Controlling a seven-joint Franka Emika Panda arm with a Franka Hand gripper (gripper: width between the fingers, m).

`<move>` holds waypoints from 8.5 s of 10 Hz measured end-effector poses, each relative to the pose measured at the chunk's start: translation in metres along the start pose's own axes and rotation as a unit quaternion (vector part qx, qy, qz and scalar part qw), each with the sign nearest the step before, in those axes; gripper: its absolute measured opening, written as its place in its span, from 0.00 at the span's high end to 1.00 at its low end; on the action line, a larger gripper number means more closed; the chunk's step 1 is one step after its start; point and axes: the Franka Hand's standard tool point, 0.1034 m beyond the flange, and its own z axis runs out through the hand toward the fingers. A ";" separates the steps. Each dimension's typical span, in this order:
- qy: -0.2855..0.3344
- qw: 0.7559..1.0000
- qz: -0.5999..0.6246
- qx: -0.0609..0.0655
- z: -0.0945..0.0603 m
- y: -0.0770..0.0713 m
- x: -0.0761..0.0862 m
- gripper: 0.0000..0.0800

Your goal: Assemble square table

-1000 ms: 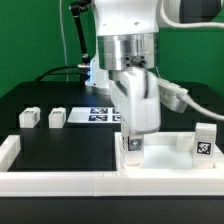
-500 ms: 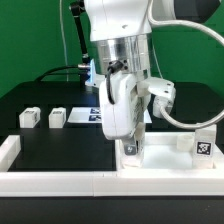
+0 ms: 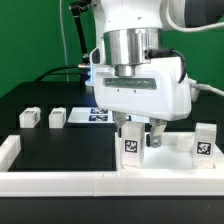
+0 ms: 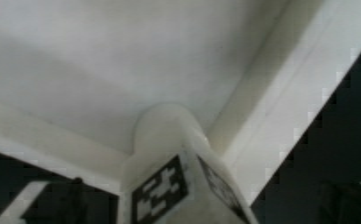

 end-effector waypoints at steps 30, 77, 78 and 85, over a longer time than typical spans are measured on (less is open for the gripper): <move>-0.005 0.960 -0.282 0.003 -0.004 0.005 0.011 0.19; -0.039 0.888 0.455 -0.061 -0.003 0.008 0.014 0.23; -0.043 0.900 0.428 -0.066 -0.011 0.005 0.006 0.20; -0.048 0.923 0.377 -0.060 -0.032 0.004 -0.003 0.19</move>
Offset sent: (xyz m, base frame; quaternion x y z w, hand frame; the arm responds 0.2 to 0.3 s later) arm 0.0158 0.0143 0.0074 -0.0114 -0.0066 -0.4289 0.9032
